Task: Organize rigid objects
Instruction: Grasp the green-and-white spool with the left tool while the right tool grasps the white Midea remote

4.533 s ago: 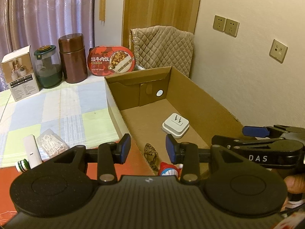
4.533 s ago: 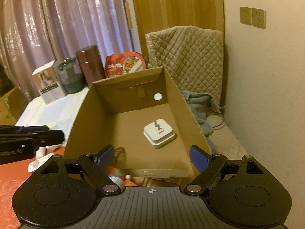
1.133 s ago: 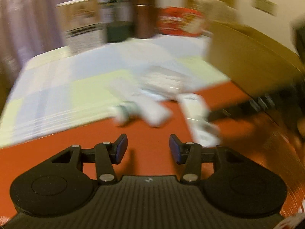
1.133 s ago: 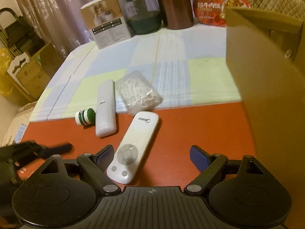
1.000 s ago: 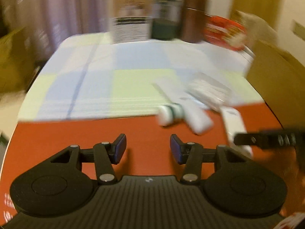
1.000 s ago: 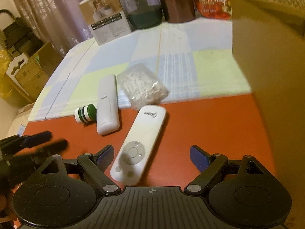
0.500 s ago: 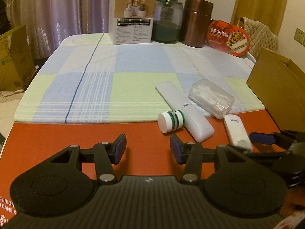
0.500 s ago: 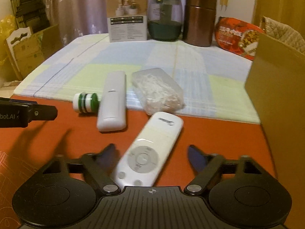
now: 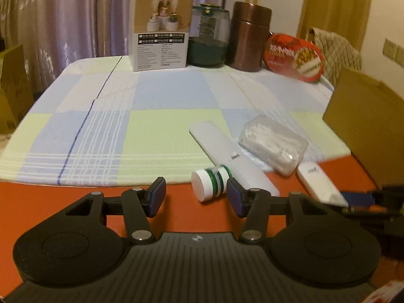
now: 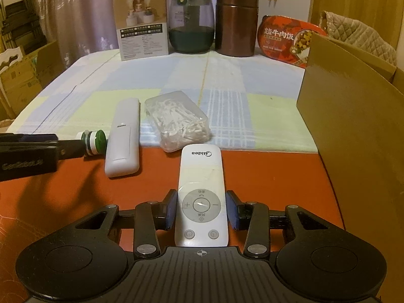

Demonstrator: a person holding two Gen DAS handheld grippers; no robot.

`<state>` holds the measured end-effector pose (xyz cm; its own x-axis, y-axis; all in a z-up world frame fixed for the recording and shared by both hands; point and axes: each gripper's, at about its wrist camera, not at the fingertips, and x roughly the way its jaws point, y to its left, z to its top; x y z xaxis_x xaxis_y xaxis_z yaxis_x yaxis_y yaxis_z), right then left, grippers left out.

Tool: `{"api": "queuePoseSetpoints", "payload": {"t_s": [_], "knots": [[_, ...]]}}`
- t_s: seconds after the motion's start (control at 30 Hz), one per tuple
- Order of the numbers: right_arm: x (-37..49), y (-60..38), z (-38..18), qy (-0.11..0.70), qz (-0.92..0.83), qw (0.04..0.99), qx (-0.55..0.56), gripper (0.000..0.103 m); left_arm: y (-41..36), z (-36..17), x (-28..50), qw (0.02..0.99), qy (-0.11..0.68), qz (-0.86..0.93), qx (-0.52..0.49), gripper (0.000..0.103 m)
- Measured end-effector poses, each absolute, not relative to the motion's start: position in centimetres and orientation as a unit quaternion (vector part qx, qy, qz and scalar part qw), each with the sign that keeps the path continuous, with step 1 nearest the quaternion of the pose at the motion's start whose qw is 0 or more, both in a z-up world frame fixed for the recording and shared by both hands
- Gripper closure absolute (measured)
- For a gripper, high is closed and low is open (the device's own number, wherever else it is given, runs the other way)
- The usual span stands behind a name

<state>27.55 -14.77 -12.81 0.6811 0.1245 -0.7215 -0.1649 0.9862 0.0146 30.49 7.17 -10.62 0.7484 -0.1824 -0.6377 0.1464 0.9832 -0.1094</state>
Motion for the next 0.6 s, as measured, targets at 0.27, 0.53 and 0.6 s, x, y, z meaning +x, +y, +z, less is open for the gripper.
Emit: {"api": "queuePoseSetpoints", "payload": {"t_s": [0.27, 0.53, 0.6], "knots": [[27.8, -14.6, -12.8, 0.393, 0.076, 0.916, -0.023, 0.066, 6.1, -11.0, 31.8, 0.936, 0.338, -0.088, -0.033, 0.057], [27.8, -14.6, -13.0, 0.388, 0.078, 0.918, -0.035, 0.066, 5.7, -11.3, 31.8, 0.937, 0.341, -0.070, 0.002, 0.071], [27.8, -14.7, -13.1, 0.385, 0.079, 0.919, -0.035, 0.065, 5.9, -11.3, 31.8, 0.936, 0.344, -0.071, -0.004, 0.075]]}}
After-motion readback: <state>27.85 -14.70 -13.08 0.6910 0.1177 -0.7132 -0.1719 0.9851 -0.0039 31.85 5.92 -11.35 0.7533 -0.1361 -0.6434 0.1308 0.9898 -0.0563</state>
